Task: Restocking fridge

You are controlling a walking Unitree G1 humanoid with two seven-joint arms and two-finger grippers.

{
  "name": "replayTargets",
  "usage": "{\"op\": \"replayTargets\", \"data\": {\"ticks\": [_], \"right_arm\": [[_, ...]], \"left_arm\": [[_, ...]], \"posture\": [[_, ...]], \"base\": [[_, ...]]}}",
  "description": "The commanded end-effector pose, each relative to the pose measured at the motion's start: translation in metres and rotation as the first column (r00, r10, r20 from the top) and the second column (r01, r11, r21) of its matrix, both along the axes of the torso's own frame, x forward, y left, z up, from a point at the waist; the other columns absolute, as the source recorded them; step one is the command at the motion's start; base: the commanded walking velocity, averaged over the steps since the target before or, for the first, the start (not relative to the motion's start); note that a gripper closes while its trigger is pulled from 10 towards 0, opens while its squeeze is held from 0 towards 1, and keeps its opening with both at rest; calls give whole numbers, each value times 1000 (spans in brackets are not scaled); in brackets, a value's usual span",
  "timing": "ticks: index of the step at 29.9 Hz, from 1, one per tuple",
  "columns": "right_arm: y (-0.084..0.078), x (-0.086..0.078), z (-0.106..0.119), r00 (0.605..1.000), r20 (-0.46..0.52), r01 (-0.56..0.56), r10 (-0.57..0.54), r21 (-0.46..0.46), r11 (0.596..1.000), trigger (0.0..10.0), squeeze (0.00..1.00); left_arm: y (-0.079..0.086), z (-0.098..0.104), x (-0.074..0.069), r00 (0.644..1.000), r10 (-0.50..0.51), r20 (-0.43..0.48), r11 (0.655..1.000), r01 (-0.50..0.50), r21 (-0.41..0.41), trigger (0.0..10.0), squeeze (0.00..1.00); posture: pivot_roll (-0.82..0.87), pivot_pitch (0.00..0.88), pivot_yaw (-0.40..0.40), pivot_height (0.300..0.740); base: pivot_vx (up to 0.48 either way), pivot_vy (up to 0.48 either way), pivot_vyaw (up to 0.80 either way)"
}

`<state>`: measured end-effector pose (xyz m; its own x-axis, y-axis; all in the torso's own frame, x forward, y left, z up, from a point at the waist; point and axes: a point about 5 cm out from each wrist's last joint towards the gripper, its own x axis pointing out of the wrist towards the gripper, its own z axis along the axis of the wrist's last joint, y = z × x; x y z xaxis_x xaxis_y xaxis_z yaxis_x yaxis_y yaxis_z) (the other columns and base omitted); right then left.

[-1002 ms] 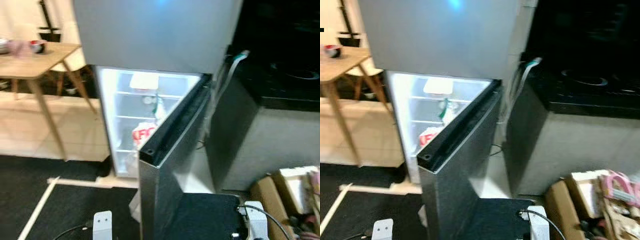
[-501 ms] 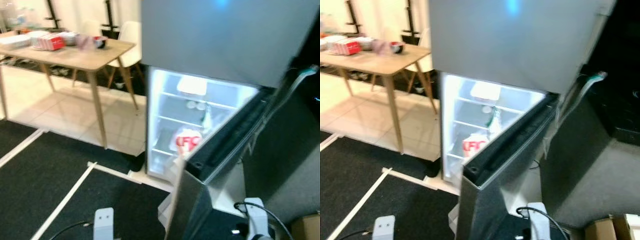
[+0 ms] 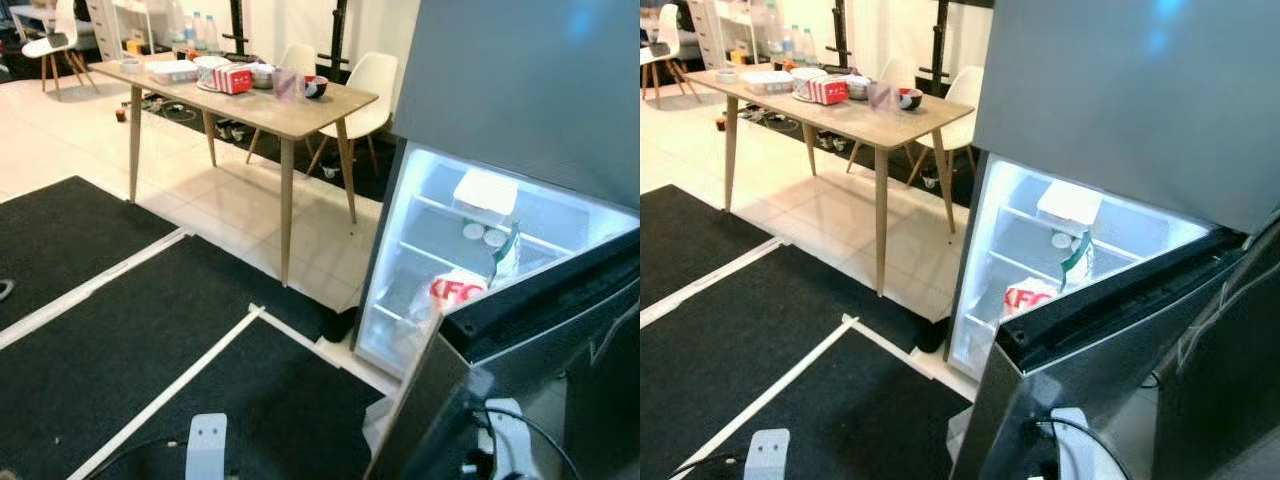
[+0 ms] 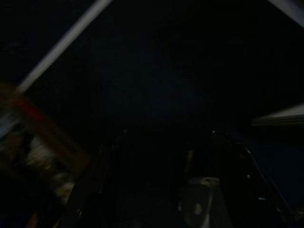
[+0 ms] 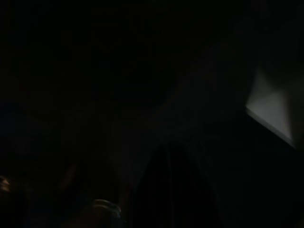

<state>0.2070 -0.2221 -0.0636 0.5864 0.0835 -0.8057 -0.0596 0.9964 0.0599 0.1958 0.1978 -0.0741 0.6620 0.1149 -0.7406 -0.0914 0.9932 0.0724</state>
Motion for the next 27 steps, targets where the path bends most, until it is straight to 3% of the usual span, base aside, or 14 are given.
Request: {"op": "replayTargets", "data": {"ticks": [1, 16, 27], "right_arm": [[-3, -3, -1, 1000, -6, 20, -20, -8, 1000, 10000, 0], [-1, -3, -3, 1000, -17, 7, -8, -44, 999, 10000, 0], [-3, -1, -1, 1000, -12, -1, 0, -52, 999, 10000, 0]], "left_arm": [[-3, -2, -3, 1000, -24, -20, 1000, 24, -4, 10000, 0], [-3, -2, -2, 997, -72, -29, 997, 72, -2, 10000, 0], [-5, -3, -3, 997, -68, -30, 998, 68, -6, 10000, 0]], "posture": [[26, 0, -93, 738], [26, 0, -93, 738], [22, 0, -101, 738]], "base": [[0, 0, 0], [0, 0, 0], [0, -274, 0]]}}
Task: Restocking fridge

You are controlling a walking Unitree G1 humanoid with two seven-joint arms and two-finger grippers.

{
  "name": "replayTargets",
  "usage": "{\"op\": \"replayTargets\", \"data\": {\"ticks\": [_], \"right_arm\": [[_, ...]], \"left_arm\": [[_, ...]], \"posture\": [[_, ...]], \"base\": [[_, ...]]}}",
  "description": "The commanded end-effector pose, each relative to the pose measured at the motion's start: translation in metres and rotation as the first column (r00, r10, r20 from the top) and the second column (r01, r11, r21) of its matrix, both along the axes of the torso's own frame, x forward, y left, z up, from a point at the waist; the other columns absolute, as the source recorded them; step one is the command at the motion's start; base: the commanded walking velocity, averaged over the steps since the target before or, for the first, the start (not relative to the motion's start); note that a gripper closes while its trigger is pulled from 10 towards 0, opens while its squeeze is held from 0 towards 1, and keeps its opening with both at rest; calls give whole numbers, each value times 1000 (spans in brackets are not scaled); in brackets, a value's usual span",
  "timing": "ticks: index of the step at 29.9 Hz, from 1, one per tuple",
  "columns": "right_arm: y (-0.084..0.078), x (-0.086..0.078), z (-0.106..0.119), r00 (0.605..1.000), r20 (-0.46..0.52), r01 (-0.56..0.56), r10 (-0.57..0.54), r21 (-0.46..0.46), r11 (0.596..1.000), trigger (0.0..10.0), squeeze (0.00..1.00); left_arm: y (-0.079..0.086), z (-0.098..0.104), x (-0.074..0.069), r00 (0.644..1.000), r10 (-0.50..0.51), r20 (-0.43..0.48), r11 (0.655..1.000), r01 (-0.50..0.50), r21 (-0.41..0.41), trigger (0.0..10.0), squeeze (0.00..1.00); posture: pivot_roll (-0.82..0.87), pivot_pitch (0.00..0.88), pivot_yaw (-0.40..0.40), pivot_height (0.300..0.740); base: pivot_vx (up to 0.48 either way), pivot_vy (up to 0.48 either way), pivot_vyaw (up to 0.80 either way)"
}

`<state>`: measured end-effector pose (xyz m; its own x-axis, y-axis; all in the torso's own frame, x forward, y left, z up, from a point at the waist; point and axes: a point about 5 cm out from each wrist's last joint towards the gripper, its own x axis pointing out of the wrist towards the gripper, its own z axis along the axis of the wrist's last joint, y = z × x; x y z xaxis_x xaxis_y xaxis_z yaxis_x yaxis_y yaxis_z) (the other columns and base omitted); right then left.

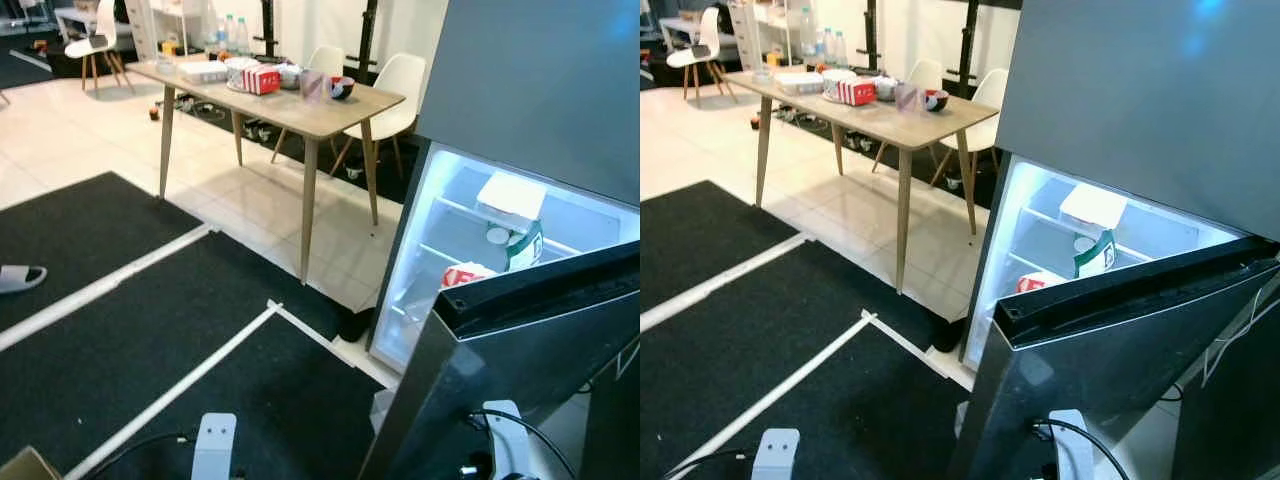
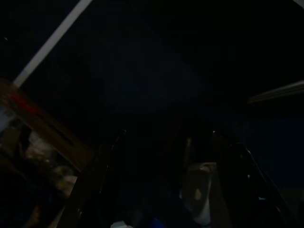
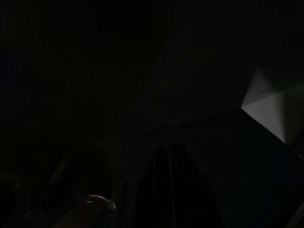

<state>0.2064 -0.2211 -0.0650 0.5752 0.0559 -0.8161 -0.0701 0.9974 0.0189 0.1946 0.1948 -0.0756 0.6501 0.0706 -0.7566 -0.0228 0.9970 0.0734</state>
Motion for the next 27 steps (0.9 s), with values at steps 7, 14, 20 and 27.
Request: {"op": "replayTargets", "data": {"ticks": [7, 14, 20, 27], "right_arm": [[-3, 0, 1, 1000, 2, 3, -3, -12, 1000, 10000, 0], [-4, 2, 2, 1000, 7, -1, 1, -12, 1000, 10000, 0], [-6, 4, 3, 1000, 11, -2, 2, -14, 1000, 10000, 0], [-5, 5, 4, 1000, 13, -10, 11, -15, 1000, 10000, 0]], "left_arm": [[-2, -2, -3, 1000, 23, -4, 1000, -23, -8, 10000, 0], [-3, -2, -3, 1000, 14, 0, 1000, -14, -9, 10000, 0], [-3, -1, -2, 1000, -8, -1, 1000, 8, -4, 10000, 0], [-4, -1, -2, 1000, -4, -3, 1000, 4, -7, 10000, 0]], "posture": [[21, 0, -103, 738], [18, 0, -106, 738], [17, 0, -109, 738], [17, 0, -110, 738]], "base": [[0, 0, 0], [0, 0, 0], [0, -160, 0], [0, -480, 0]]}}
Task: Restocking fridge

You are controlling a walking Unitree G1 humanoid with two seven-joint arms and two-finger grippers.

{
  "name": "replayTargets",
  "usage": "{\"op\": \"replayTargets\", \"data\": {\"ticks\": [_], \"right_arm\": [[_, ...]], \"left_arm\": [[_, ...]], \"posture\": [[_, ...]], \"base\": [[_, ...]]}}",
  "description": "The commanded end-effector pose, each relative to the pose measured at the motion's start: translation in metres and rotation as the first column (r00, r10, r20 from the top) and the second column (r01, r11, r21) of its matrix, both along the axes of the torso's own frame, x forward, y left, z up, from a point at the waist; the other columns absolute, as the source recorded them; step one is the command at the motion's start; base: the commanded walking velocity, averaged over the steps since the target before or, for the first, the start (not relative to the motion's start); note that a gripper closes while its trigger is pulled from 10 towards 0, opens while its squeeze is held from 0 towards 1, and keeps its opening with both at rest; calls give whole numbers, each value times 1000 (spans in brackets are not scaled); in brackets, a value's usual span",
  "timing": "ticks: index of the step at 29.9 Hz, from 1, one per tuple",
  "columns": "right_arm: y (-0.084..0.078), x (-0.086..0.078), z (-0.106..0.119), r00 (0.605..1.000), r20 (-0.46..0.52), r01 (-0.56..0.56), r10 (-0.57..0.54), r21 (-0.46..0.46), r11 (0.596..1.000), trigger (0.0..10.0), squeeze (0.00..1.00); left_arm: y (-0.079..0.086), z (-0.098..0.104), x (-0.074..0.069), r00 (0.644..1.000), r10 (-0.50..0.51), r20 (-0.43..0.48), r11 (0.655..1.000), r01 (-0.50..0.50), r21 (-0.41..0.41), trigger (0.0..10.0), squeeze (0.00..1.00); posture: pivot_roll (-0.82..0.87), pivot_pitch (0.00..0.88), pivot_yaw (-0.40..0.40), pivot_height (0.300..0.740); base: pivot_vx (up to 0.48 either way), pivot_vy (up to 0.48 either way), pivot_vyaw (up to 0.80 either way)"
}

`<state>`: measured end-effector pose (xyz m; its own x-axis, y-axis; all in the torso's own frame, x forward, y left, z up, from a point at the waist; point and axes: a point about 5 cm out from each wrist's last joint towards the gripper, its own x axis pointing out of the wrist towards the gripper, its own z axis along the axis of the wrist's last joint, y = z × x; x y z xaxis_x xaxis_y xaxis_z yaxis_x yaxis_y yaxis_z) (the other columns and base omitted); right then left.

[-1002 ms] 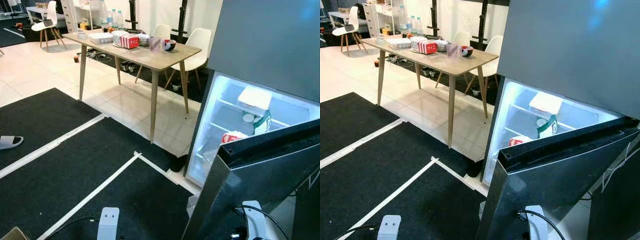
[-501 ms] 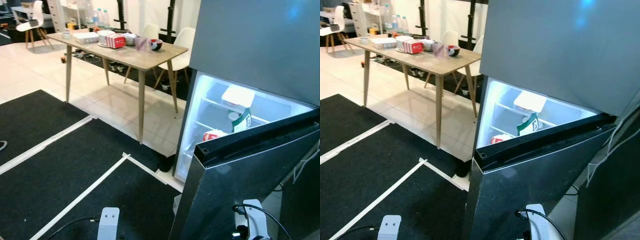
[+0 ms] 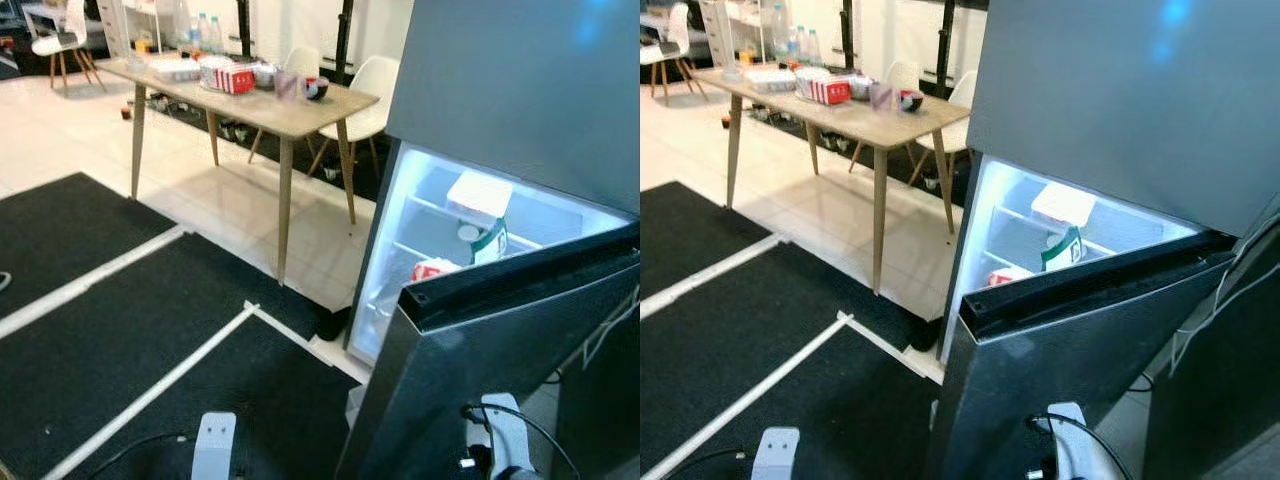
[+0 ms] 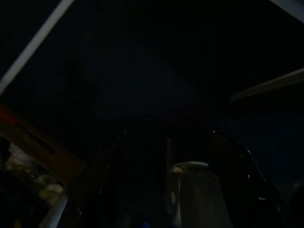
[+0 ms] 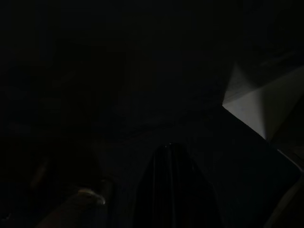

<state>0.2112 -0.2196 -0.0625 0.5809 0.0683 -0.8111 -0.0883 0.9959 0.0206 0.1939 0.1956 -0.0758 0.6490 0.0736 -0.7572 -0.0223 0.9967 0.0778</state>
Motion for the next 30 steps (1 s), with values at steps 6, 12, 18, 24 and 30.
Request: {"op": "replayTargets", "data": {"ticks": [6, 12, 18, 24, 30], "right_arm": [[-6, 0, 2, 1000, 4, 7, -7, -16, 1000, 10000, 0], [-6, 0, 2, 1000, 5, 9, -9, -15, 1000, 10000, 0], [-6, 0, 2, 1000, 5, 8, -8, -14, 1000, 10000, 0], [-6, 0, 1, 1000, 4, 7, -7, -17, 1000, 10000, 0], [-6, 0, 2, 1000, 5, 6, -6, -18, 1000, 10000, 0]], "left_arm": [[-4, -1, -1, 1000, 5, 0, 1000, -5, -9, 10000, 0], [-4, -1, 0, 1000, 2, 1, 1000, -2, -8, 10000, 0], [-3, -1, 0, 1000, 6, 1, 1000, -6, -8, 10000, 0], [-3, 0, 0, 1000, 3, 4, 1000, -3, -7, 10000, 0], [-8, 2, 5, 986, -169, 1, 986, 169, 4, 10000, 0]], "posture": [[17, 0, -110, 738], [17, 0, -109, 738], [16, 0, -109, 738], [16, 0, -109, 738], [11, 0, -109, 738]], "base": [[0, 0, 0], [0, 0, 0], [0, 0, 0], [0, 0, 0], [0, 0, 0]]}}
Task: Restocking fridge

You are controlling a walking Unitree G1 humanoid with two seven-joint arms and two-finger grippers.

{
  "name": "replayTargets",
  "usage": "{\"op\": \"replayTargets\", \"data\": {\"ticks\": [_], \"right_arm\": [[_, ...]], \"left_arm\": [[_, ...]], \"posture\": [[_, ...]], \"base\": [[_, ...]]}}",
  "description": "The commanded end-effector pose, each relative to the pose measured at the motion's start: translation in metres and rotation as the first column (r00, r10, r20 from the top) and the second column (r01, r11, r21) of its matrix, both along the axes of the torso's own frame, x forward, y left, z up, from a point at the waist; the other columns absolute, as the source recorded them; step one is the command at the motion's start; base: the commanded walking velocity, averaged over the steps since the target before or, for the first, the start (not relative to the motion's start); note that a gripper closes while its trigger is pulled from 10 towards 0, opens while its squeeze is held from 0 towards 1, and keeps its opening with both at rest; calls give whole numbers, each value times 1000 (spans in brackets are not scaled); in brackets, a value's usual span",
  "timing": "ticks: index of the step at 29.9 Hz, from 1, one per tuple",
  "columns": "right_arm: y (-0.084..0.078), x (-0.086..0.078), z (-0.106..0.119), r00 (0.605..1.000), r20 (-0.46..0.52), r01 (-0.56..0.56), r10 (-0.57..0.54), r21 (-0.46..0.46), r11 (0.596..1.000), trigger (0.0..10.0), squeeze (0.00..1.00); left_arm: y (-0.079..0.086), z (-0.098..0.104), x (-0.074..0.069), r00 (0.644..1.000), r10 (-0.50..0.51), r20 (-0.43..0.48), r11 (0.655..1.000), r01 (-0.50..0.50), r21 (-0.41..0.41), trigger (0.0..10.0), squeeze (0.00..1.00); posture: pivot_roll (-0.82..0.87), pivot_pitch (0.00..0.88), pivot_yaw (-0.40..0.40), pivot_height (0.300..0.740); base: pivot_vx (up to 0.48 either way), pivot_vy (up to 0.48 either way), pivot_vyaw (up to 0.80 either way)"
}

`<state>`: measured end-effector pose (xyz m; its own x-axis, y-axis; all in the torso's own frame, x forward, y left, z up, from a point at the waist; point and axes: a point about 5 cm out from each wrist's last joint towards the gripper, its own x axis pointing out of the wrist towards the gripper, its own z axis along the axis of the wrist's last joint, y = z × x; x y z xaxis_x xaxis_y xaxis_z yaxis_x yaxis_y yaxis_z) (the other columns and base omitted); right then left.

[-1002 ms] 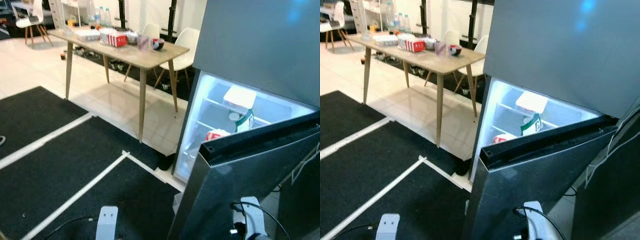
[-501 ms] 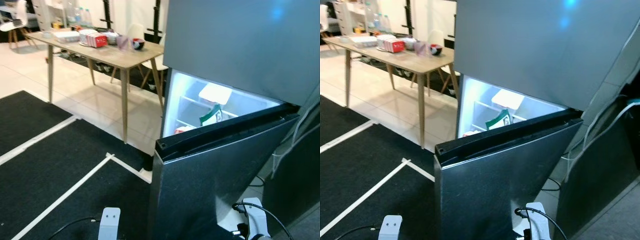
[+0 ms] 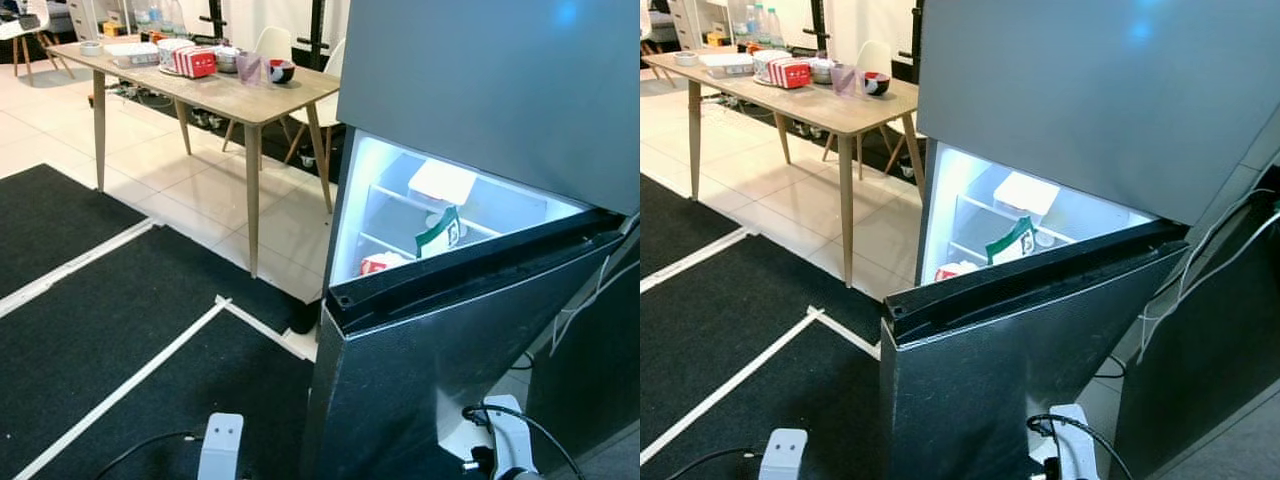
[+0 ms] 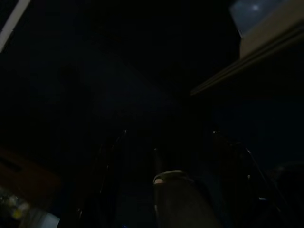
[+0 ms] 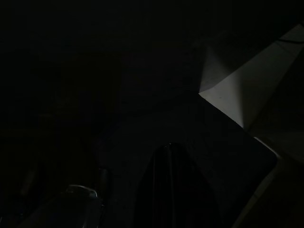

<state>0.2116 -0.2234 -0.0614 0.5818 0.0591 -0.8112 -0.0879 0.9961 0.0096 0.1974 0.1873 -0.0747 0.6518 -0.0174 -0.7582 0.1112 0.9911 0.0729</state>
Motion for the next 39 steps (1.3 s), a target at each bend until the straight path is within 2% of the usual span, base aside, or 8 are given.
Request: {"op": "replayTargets", "data": {"ticks": [1, 9, 12, 16, 24, 31, 34, 39], "right_arm": [[-2, 3, 3, 1000, 21, 9, -9, 5, 1000, 10000, 0], [20, 38, 24, 984, 165, -84, 63, 127, 988, 10000, 0], [44, 57, 40, 949, 246, -251, 198, 208, 945, 10000, 0], [78, 80, 67, 867, 370, -459, 334, 334, 823, 10000, 0], [139, 114, 127, 720, 605, -651, 339, 420, 632, 10000, 0], [164, 159, 202, 633, 771, -550, 70, 384, 741, 10000, 0], [138, 183, 224, 658, 738, -270, -146, 413, 870, 10000, 0], [102, 178, 196, 701, 708, -101, -83, 214, 971, 10000, 0]], "left_arm": [[0, 1, 2, 999, -53, 7, 998, 53, 15, 10000, 0], [3, 1, 1, 1000, -19, 15, 999, 18, 34, 10000, 0], [3, 2, 1, 1000, -26, 14, 999, 26, 35, 10000, 0], [3, 1, 1, 999, -32, 11, 999, 32, 33, 10000, 0], [2, 1, 0, 999, -35, 8, 999, 35, 32, 10000, 0], [1, 0, 0, 999, -33, 12, 999, 33, 36, 10000, 0], [1, 0, 0, 999, -36, 13, 999, 35, 40, 10000, 0], [0, 0, -1, 999, -36, 14, 998, 35, 44, 10000, 0]], "posture": [[11, 0, -109, 738], [10, 0, -105, 738], [13, 0, -104, 738], [14, 0, -106, 738], [12, 0, -107, 738], [16, 0, -107, 738], [16, 0, -108, 738], [15, 0, -111, 738]], "base": [[0, 0, 0], [0, 0, 0], [0, 0, 0], [0, 0, 0], [0, 0, 0], [0, 0, 0], [0, 0, 0], [0, 0, 0]]}}
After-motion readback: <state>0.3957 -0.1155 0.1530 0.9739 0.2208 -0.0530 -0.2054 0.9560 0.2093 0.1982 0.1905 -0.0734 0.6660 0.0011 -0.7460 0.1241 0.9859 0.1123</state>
